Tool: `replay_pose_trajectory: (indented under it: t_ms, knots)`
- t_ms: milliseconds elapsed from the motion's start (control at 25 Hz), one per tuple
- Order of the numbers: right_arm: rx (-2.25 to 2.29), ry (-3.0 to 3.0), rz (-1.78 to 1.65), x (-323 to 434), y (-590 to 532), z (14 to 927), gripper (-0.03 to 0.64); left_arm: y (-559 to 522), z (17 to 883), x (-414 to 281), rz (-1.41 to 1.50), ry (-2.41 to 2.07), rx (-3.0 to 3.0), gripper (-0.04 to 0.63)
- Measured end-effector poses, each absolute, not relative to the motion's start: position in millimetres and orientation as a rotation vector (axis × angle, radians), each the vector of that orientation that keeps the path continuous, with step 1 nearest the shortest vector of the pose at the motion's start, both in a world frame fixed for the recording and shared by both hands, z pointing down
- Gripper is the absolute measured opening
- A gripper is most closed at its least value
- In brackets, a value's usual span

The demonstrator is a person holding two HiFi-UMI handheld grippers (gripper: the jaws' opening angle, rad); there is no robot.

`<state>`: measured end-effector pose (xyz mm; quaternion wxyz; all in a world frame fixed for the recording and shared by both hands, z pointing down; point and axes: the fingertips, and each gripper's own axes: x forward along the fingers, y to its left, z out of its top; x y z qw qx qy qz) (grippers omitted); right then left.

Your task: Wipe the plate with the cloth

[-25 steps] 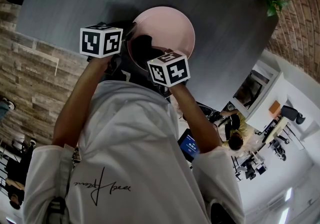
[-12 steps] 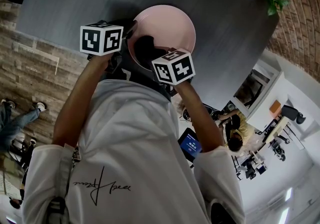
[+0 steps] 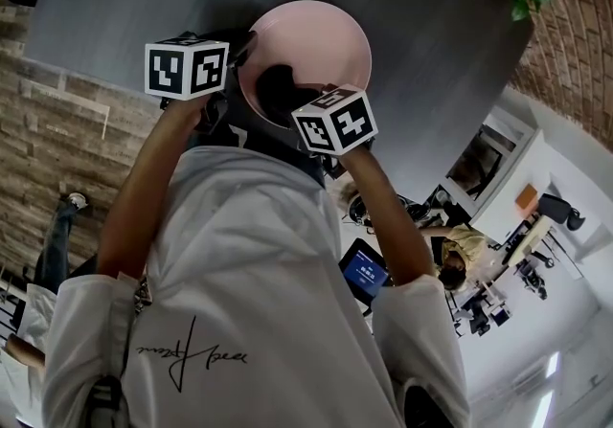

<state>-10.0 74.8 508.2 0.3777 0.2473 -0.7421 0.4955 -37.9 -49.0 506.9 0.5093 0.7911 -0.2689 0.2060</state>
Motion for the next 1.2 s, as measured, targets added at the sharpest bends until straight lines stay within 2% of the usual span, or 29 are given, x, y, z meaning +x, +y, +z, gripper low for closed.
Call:
replay_pose_trajectory:
  t_ms: [1200]
  knots:
    - [0.594,-1.829,1.267,31,84,509,0.098,-45,507,-39,0.491,-0.653,1.887,0.049]
